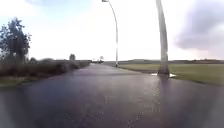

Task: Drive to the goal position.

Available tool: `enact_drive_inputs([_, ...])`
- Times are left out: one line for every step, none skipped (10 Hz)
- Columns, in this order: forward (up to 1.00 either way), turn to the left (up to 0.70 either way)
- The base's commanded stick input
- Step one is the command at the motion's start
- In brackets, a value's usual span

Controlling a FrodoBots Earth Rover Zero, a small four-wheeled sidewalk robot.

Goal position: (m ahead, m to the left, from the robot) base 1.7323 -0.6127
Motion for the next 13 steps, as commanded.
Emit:
enact_drive_inputs([0.45, 0.00])
enact_drive_inputs([0.45, 0.00])
enact_drive_inputs([0.45, 0.00])
enact_drive_inputs([0.45, 0.00])
enact_drive_inputs([0.45, 0.00])
enact_drive_inputs([0.45, 0.00])
enact_drive_inputs([0.45, 0.00])
enact_drive_inputs([0.45, 0.00])
enact_drive_inputs([0.45, 0.00])
enact_drive_inputs([0.45, 0.00])
enact_drive_inputs([0.45, 0.00])
enact_drive_inputs([0.45, 0.00])
enact_drive_inputs([0.45, 0.00])
